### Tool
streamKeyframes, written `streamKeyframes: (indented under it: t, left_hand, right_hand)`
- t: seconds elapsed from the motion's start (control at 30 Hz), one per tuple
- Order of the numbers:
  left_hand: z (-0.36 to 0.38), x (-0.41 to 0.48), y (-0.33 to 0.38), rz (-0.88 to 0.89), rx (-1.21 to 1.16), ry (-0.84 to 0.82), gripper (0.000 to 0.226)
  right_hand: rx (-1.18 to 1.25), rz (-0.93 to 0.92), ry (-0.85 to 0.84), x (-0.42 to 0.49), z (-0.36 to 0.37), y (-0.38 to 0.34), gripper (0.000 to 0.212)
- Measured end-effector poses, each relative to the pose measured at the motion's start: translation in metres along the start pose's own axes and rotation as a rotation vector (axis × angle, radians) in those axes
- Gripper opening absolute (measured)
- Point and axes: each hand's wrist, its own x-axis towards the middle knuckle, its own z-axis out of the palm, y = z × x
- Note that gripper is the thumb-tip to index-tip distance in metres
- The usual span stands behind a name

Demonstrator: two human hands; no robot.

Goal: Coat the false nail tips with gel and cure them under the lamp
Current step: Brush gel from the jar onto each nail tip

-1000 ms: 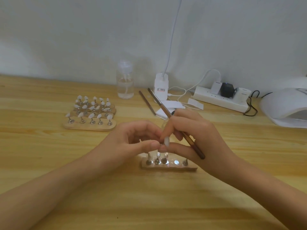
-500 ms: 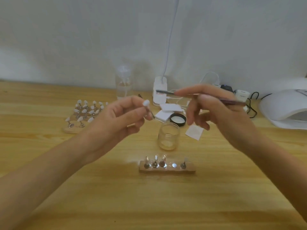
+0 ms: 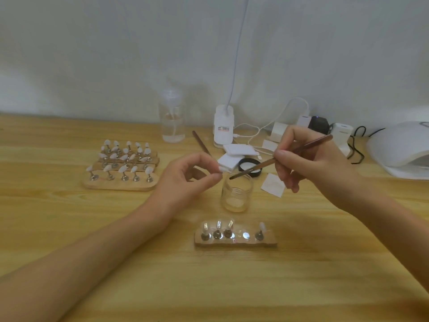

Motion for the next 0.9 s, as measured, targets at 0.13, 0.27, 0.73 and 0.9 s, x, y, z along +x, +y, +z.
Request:
streamKeyframes:
  t: [0.13,0.27,0.73,0.9]
  left_hand:
    - [0.0,-0.001,-0.005,0.013,-0.02,-0.008,0.01]
    - [0.0,0.001,-0.005,0.003,-0.045,-0.005,0.011]
    - [0.001,0.0,-0.004,-0.005,-0.033,0.026,0.01]
    - [0.0,-0.001,-0.003,-0.033,-0.061,0.016,0.014]
  right_hand:
    - [-0.057,0.07,-0.048,0.0,0.005,0.004,0.01]
    - [-0.074,0.097,-0.051,-0.001,0.013,0.009,0.009]
    - [0.204,0.176,-0.06,0.001,-0.012,0.015,0.01]
    - [0.417,0.288,-0.043,0.0,-0.016,0.031,0.011]
